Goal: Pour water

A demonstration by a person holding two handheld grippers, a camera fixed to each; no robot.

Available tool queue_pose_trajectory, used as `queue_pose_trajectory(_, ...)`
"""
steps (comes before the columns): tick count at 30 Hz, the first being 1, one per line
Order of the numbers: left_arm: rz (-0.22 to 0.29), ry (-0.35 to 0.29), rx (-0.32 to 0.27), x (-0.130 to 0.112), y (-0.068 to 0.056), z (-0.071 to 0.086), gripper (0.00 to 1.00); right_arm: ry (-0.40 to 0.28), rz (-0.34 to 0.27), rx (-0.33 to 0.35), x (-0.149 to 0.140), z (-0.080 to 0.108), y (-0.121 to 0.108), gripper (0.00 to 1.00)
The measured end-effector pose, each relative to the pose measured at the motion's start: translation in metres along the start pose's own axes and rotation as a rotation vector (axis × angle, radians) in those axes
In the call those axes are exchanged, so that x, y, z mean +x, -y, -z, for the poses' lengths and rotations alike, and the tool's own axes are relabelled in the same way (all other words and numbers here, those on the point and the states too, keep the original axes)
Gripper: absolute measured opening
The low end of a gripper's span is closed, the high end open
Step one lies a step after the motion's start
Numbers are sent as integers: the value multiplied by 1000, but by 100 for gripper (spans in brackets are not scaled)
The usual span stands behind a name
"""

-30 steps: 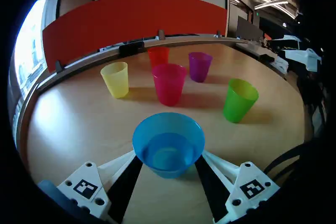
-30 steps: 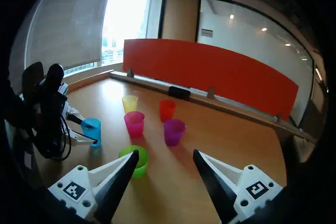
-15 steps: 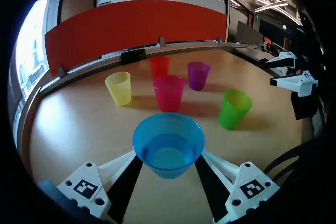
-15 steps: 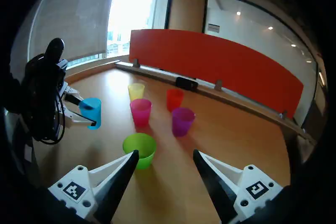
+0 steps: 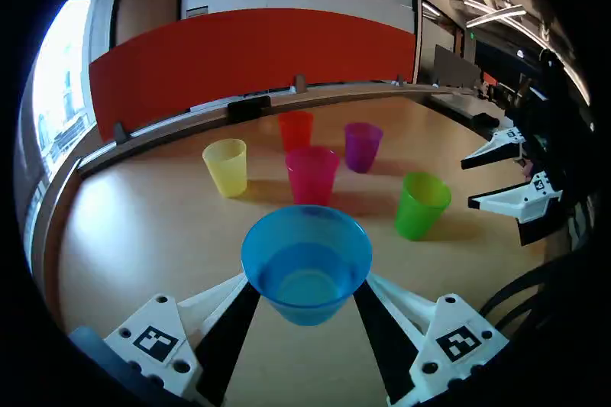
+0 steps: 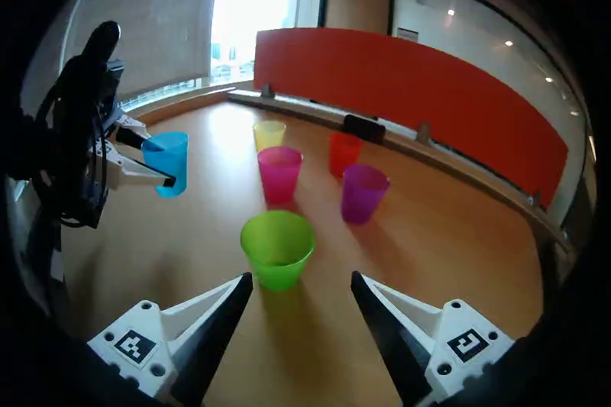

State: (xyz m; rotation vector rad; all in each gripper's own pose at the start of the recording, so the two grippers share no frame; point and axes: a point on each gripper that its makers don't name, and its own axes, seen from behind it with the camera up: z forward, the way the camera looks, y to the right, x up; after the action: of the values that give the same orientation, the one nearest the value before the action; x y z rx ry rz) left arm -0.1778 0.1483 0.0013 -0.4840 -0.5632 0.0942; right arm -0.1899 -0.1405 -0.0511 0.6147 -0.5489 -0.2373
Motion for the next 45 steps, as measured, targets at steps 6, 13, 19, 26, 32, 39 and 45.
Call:
queue_pose_trajectory(6,5,2,5,-3,3,6,79,25,4,24,-11,-17,10,100)
queue_pose_trajectory(13,2,2,7,-6,5,10,80,49,6,46,-19,-35,19,100)
queue_pose_trajectory(19,2,3,6,-7,8,11,79,56,-3,46,-21,-49,22,100)
queue_pose_trajectory(26,-1,3,5,-8,10,11,80,48,-14,41,-18,-64,25,100)
queue_pose_trajectory(32,-7,-1,3,-6,12,11,80,41,-20,42,-13,-74,26,98)
queue_pose_trajectory(39,-14,-1,1,-6,15,11,79,38,-25,37,-10,-78,24,94)
queue_pose_trajectory(45,-18,3,-4,-7,15,11,79,37,-33,35,-9,-79,22,90)
